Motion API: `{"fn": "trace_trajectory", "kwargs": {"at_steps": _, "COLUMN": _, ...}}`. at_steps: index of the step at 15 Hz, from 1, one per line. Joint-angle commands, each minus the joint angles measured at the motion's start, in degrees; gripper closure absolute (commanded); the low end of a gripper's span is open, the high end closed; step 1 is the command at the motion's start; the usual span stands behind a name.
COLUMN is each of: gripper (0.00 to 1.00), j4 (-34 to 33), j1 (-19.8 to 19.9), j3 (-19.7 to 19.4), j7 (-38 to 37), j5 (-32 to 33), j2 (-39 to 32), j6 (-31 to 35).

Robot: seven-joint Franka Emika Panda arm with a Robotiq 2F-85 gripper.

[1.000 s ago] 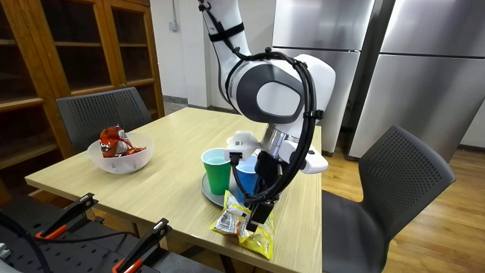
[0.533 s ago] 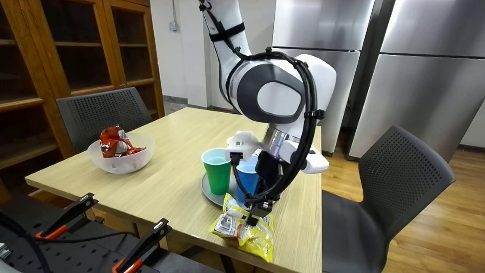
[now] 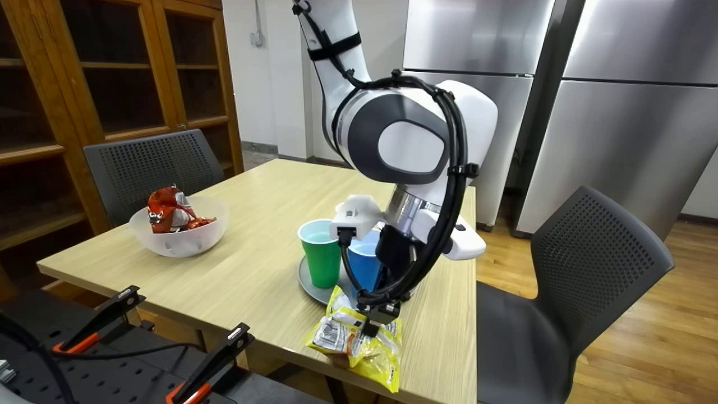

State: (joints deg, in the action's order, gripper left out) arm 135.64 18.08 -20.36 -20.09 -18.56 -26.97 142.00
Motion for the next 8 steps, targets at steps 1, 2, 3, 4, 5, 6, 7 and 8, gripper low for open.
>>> {"fn": "trace_trajectory", "kwargs": {"at_steps": 1, "gripper": 1.0, "j4": 5.29, "j1": -0.15, "j3": -0.35, "j7": 1.29, "j5": 1.19, "j2": 4.73, "j6": 1.71}}
{"fn": "trace_trajectory", "kwargs": {"at_steps": 2, "gripper": 1.0, "j4": 6.52, "j1": -0.3, "j3": -0.42, "j7": 1.4, "j5": 1.38, "j2": 5.64, "j6": 2.22}}
{"fn": "trace_trajectory", "kwargs": {"at_steps": 3, "gripper": 1.0, "j4": 7.6, "j1": -0.42, "j3": -0.49, "j7": 1.49, "j5": 1.61, "j2": 6.49, "j6": 2.59}}
{"fn": "trace_trajectory", "kwargs": {"at_steps": 4, "gripper": 1.0, "j4": 8.96, "j1": -0.64, "j3": -0.65, "j7": 1.55, "j5": 2.04, "j2": 7.53, "j6": 3.17}}
{"fn": "trace_trajectory", "kwargs": {"at_steps": 5, "gripper": 1.0, "j4": 10.25, "j1": -0.83, "j3": -0.7, "j7": 1.57, "j5": 2.32, "j2": 8.54, "j6": 3.86}}
{"fn": "trace_trajectory", "kwargs": {"at_steps": 6, "gripper": 1.0, "j4": 11.42, "j1": -1.05, "j3": -0.76, "j7": 1.47, "j5": 2.73, "j2": 9.42, "j6": 4.43}}
{"fn": "trace_trajectory", "kwargs": {"at_steps": 7, "gripper": 1.0, "j4": 12.62, "j1": -1.25, "j3": -0.82, "j7": 1.39, "j5": 3.15, "j2": 10.39, "j6": 4.97}}
{"fn": "trace_trajectory", "kwargs": {"at_steps": 8, "gripper": 1.0, "j4": 13.92, "j1": -1.5, "j3": -0.87, "j7": 1.28, "j5": 3.67, "j2": 11.51, "j6": 5.59}}
